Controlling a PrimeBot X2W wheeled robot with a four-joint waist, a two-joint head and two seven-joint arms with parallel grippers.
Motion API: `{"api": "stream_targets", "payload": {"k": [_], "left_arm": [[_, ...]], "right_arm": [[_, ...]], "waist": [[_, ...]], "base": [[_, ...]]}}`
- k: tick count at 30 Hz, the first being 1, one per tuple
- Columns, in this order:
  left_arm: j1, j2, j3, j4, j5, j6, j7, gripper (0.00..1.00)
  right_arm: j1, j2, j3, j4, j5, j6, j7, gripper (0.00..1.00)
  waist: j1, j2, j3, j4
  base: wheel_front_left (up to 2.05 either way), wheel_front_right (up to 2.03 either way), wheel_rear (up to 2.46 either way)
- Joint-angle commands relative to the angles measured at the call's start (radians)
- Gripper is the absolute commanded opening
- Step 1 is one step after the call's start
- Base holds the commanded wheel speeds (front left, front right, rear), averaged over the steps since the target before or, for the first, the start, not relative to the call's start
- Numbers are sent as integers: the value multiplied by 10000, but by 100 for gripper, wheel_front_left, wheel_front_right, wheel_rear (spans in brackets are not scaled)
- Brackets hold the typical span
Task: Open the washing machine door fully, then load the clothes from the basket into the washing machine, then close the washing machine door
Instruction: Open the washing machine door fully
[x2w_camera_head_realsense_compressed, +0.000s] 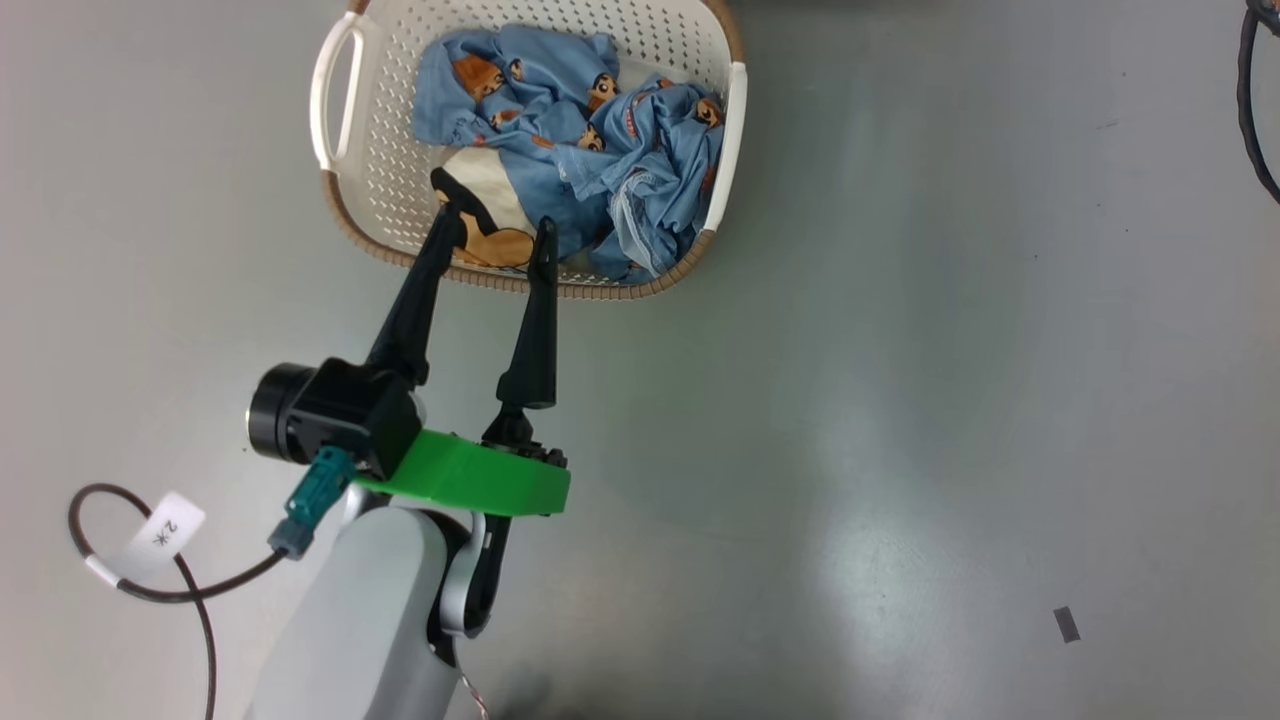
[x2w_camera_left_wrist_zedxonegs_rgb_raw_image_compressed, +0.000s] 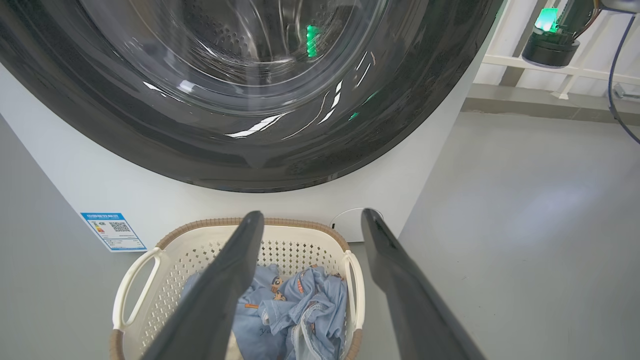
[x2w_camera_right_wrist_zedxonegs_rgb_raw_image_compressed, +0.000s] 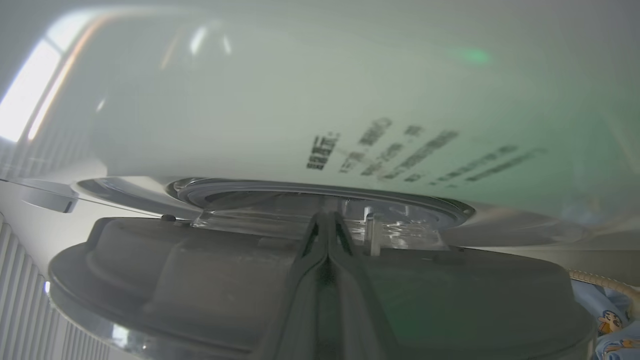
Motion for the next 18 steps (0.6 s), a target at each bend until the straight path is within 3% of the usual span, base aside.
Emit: {"api": "stream_targets", "payload": {"k": [1,10,18], "left_arm": [[-174,206,250,-247,-1,98,-78,100],[-212,206,253,-205,18,117,-78,100],[-172,206,339,-120,66,116,-78,100]], "right_arm": [[-125,390,143,-243,-145,16,255,0],[356,341,335,-652,-163,16,969,0],[1417,356,487,-1716,7,16,1871,0]], "waist": [[-1,0,9,-28],[-1,0,-23,-167],[-1,0,-238,-340]], "base": [[0,0,0],[0,0,0],[0,0,0]]}}
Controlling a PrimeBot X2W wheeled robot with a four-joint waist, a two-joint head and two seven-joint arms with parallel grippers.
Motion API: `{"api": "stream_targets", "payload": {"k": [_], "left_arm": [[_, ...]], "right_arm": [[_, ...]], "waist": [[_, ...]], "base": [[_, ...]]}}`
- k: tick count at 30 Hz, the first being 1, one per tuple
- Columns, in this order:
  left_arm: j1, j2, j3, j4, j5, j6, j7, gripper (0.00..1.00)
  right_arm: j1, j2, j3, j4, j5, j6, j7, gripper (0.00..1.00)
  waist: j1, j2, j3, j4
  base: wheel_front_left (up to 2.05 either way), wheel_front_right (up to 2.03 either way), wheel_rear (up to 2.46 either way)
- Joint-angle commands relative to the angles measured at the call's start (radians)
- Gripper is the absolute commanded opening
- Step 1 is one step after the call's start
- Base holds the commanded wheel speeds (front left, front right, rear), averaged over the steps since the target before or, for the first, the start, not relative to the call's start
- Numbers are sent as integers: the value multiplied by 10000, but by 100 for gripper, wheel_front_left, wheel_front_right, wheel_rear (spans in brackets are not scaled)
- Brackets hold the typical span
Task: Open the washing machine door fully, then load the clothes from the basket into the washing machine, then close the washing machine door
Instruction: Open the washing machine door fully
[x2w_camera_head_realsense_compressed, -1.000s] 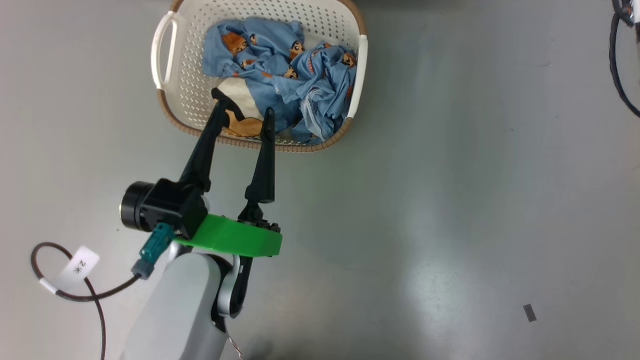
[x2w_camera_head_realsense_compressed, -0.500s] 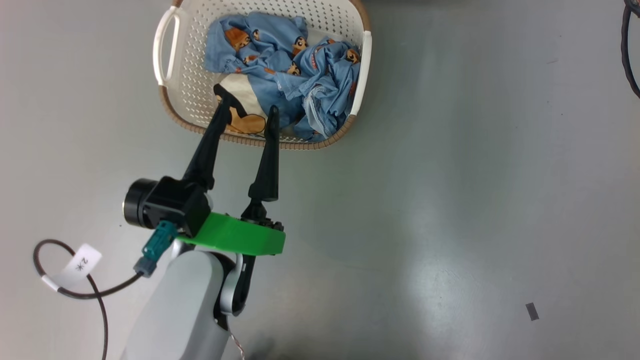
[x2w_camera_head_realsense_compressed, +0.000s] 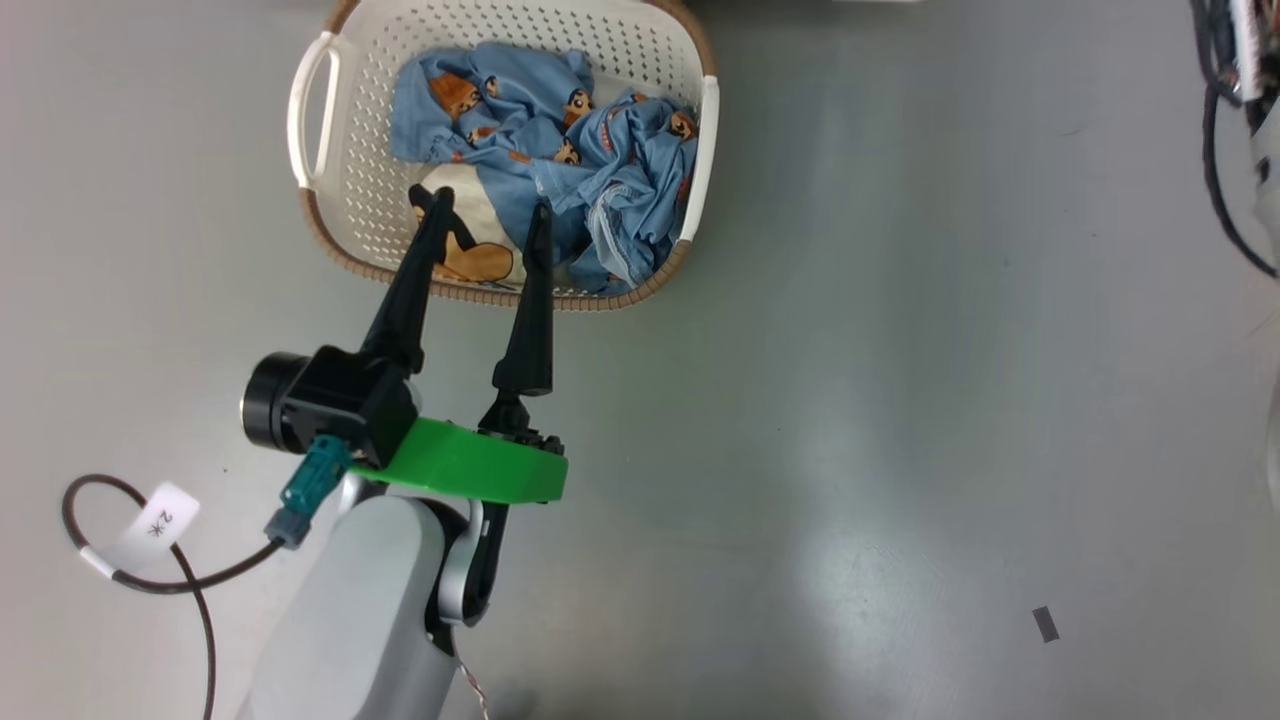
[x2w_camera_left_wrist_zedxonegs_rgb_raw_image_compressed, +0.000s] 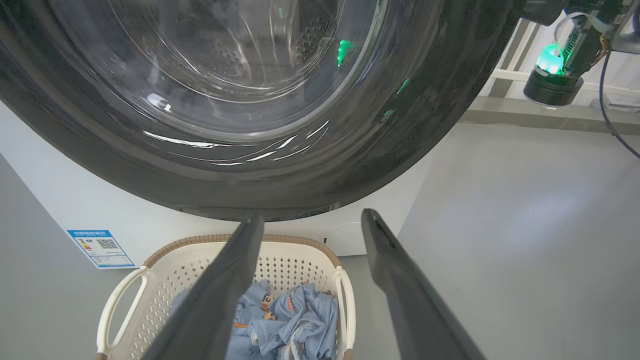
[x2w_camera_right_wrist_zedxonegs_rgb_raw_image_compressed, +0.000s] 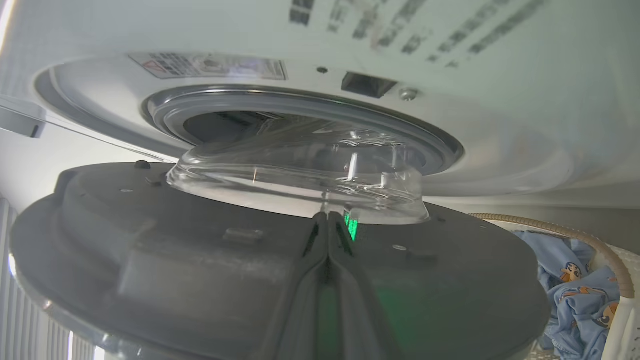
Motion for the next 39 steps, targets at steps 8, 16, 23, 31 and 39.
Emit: {"api": "stream_targets", "payload": {"k": [8,16,23,31,39], "left_arm": [[188,208,388,-95,45,36,-78,100],[479,208,498,-77,74,9,-78,100],[696,208,557,-3,46,-3,-78,100],[988,208,658,139,38,-40,-78,100],[1296,208,789,292,72,-133,-78,100]], "right_arm": [[1386,558,140,-1347,311,16,720,0],[2584,673,193,-2545,521,16,1268,0],[3538,749,280,-3320,550,16,1579,0],[4584,969,396,-3845,566,16,1692,0],[5482,1173,589,-4172,659,16,1663,0]], "waist": [[0,0,-371,-153],[0,0,-666,-232],[0,0,-1013,-191],[0,0,-1525,-135],[0,0,-2120,-37]], "base": [[0,0,0],[0,0,0],[0,0,0],[0,0,0],[0,0,0]]}}
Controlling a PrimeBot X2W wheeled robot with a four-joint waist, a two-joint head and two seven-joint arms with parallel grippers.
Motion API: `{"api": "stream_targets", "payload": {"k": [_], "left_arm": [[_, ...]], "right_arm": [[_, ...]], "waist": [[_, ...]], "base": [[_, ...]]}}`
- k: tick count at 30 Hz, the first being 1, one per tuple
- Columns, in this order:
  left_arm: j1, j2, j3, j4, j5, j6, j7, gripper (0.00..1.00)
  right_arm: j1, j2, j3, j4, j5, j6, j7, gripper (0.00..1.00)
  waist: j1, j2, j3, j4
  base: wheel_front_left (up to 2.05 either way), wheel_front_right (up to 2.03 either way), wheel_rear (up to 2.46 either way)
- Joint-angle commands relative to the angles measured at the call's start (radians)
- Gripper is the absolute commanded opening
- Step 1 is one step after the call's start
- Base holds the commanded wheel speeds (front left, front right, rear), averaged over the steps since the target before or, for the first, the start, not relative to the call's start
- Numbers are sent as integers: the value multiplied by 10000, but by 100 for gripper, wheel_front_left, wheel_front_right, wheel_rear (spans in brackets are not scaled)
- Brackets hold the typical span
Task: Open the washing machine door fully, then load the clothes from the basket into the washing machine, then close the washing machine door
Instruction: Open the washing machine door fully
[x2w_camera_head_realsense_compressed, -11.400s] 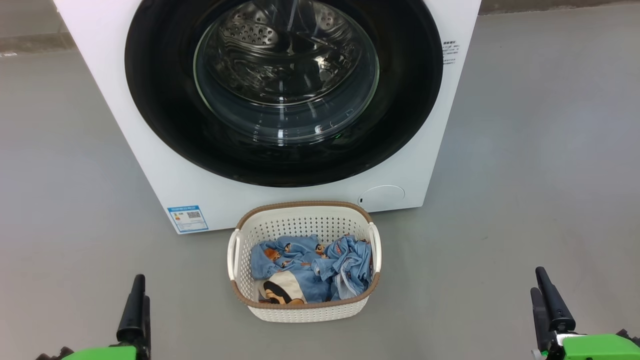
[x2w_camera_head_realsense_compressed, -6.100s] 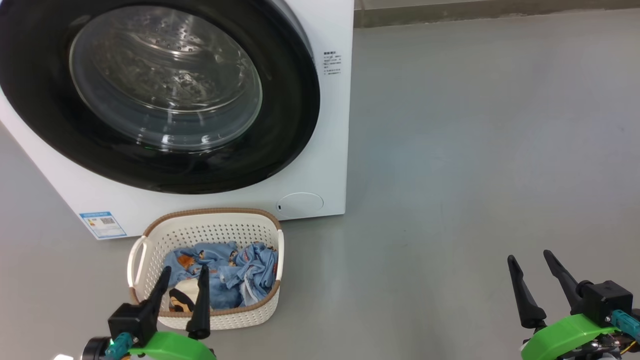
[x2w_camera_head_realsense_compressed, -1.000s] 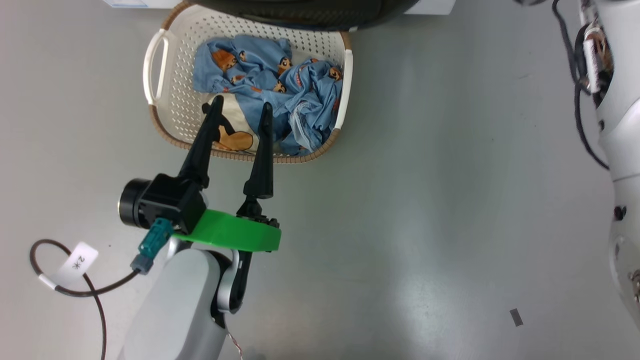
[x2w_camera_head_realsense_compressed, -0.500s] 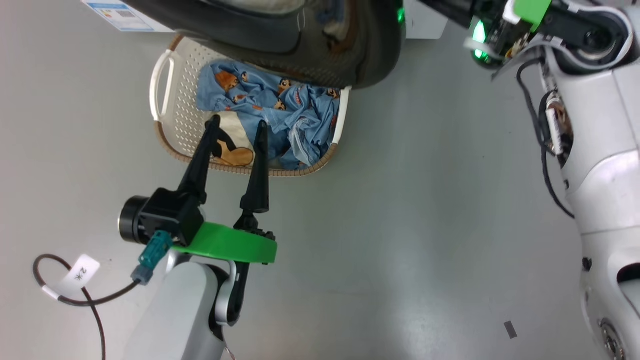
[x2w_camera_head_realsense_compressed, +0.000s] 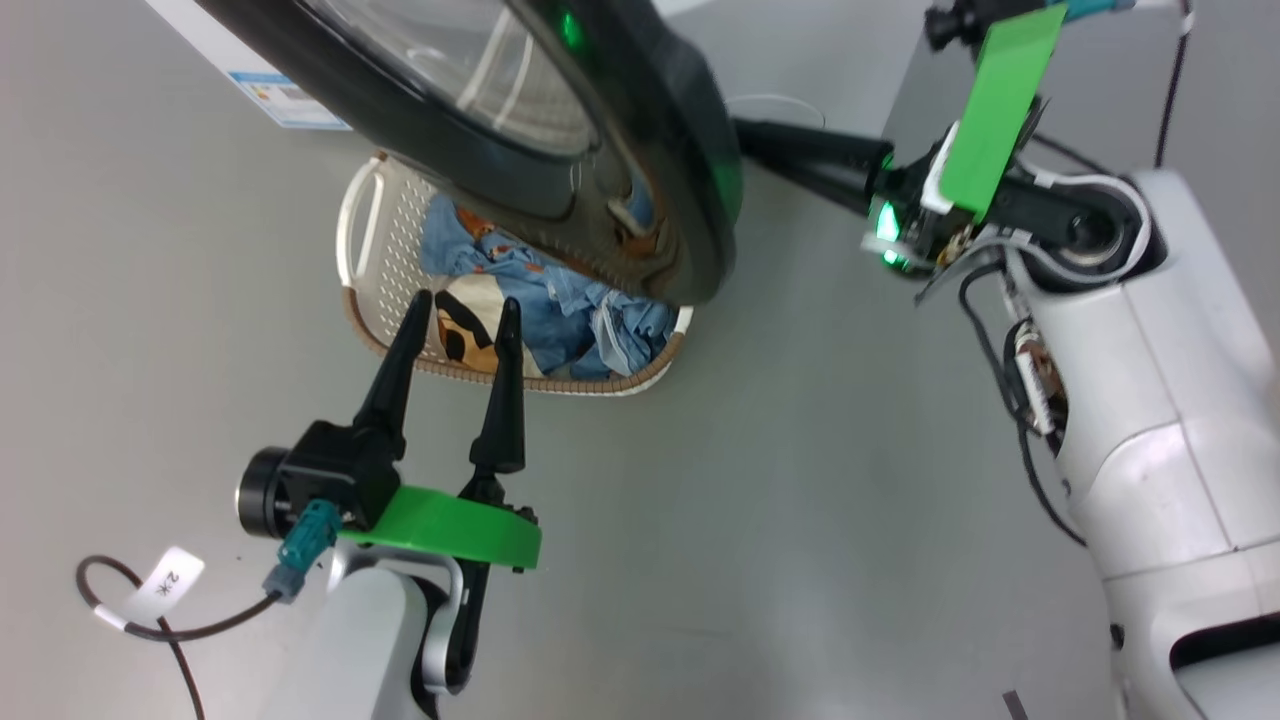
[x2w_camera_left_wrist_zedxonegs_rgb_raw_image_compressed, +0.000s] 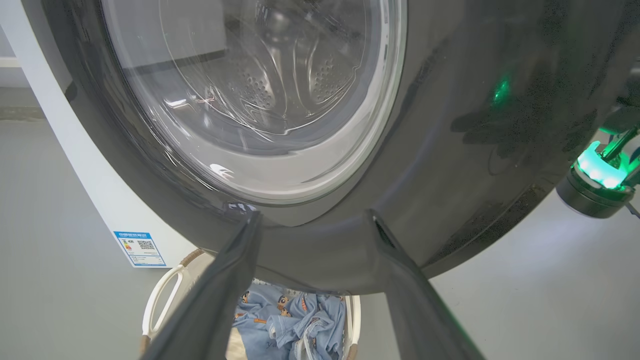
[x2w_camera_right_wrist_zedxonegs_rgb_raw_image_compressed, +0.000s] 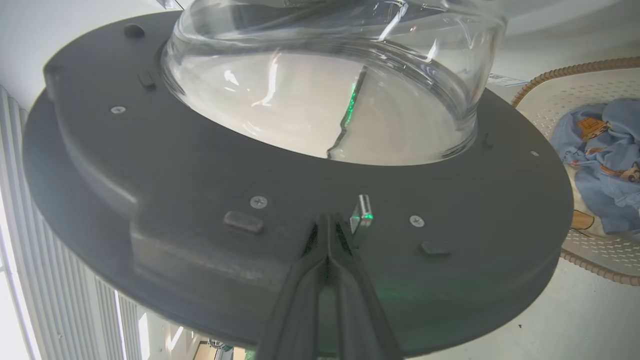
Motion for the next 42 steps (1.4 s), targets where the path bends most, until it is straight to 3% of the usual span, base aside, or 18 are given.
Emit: {"api": "stream_targets", "payload": {"k": [1,24,33,42], "left_arm": [[207,200,351,-124,75,-92,-78,100],[1291,200,246,636,181,-648,-78,100],[1434,200,281,732,200,-749,-78,100],[1436,200,363,746,209,-763,-78,100]], "right_arm": [[299,429,169,-381,132,17,51,0],[2373,572,1844,-301,1556,17,-1274,0],[2539,573,2549,-77,2082,17,-1868,0],[2532,572,2566,73,2293,17,-2172,0]], "waist": [[1,0,-324,81],[1,0,-2394,546],[1,0,-2575,611],[1,0,-2589,504]], "base": [[0,0,0],[0,0,0],[0,0,0],[0,0,0]]}}
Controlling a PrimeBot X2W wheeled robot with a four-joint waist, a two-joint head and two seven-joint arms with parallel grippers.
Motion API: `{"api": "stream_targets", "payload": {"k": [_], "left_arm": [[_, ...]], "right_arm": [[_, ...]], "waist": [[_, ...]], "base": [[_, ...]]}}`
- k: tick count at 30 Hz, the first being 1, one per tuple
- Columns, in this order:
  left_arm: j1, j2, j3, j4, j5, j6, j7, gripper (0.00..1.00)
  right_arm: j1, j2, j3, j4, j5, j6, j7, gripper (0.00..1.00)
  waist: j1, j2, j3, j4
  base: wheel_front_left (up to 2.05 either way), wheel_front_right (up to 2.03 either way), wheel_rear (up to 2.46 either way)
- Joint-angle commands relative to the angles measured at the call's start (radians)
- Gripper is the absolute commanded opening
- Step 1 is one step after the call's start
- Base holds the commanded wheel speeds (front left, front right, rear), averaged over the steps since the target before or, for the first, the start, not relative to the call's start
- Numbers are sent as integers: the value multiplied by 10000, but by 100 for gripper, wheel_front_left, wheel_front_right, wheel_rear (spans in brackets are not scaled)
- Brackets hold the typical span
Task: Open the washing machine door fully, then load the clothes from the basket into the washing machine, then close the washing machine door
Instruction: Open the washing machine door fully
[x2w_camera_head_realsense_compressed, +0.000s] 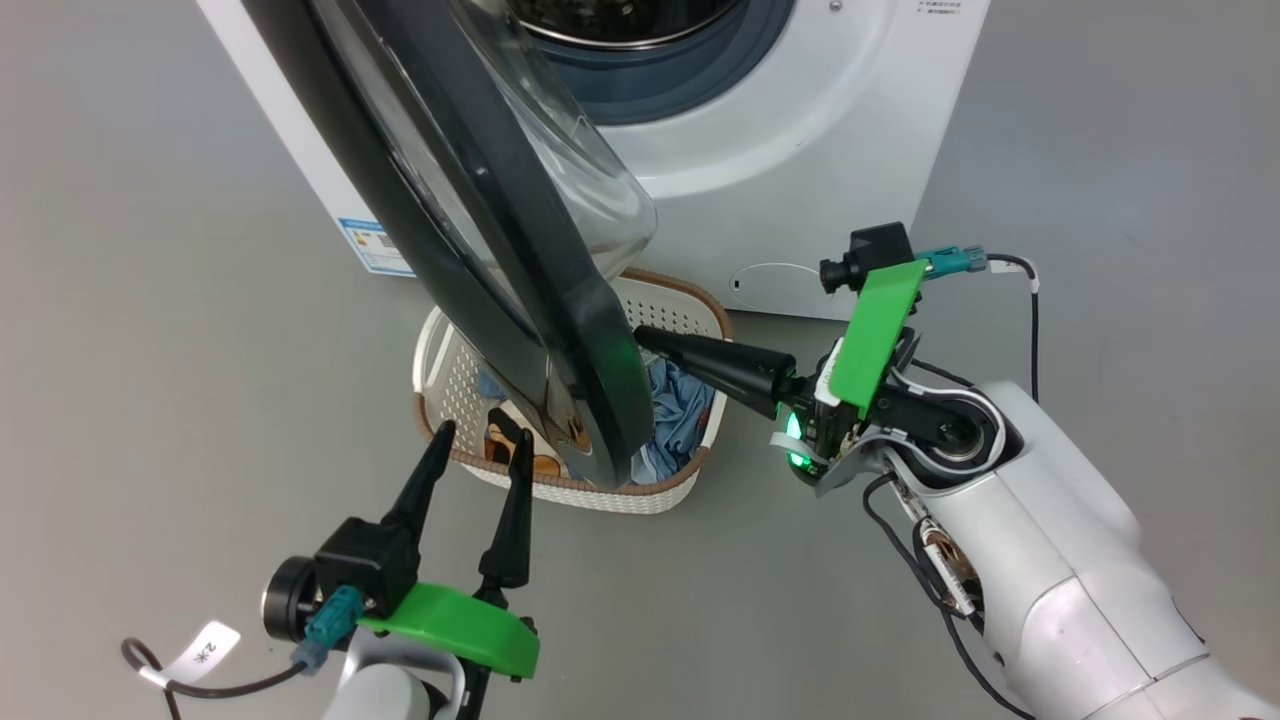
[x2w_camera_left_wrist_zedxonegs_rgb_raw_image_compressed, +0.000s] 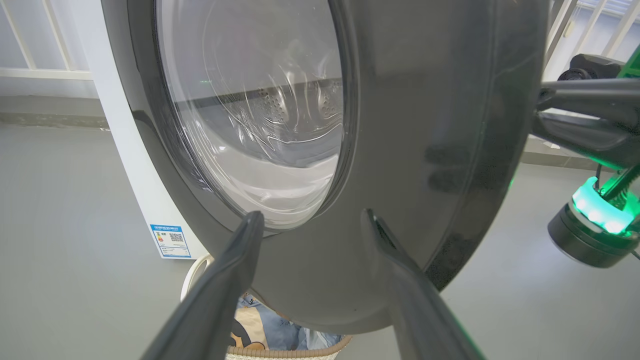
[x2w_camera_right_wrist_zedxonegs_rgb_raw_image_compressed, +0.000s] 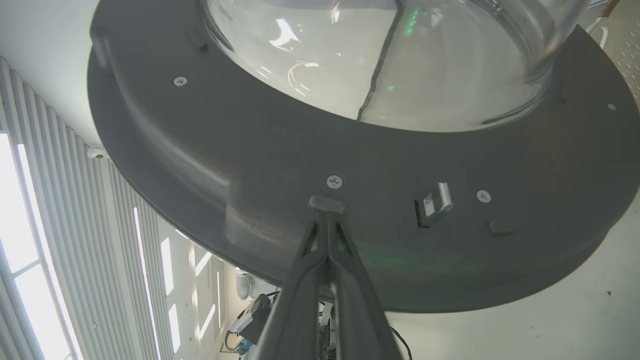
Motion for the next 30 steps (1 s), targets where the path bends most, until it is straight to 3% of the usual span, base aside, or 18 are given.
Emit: {"api": "stream_targets", "payload": {"k": [1,16,17,18,19,30], "left_arm": [[20,181,358,-181,123,-33,-78,100],[231,181,807,-100,302,5,-78,100],[251,181,833,-88,312,0,-78,100],[271,181,870,-80,321,-4,-78,100],[294,181,910,-70,333,-5,-78,100],[582,181,1301,46,395,-72,-78,100]], "right_arm": [[66,286,16,-259,122,17,-83,0],[1399,-822,-917,-1601,343,17,-1000,0],[1602,-916,-960,-1793,297,17,-1087,10],[1820,-1010,-1008,-1979,235,17,-1204,51],[2045,-1082,-1079,-2128,192,17,-1357,100],[4432,-1725,-1848,-3717,-131,17,-2889,100]], "waist": [[0,0,-1,-31],[0,0,-199,-707],[0,0,-215,-748],[0,0,-230,-800],[0,0,-260,-854],[0,0,-572,-1172]], "base": [[0,0,0],[0,0,0],[0,0,0],[0,0,0],[0,0,0],[0,0,0]]}}
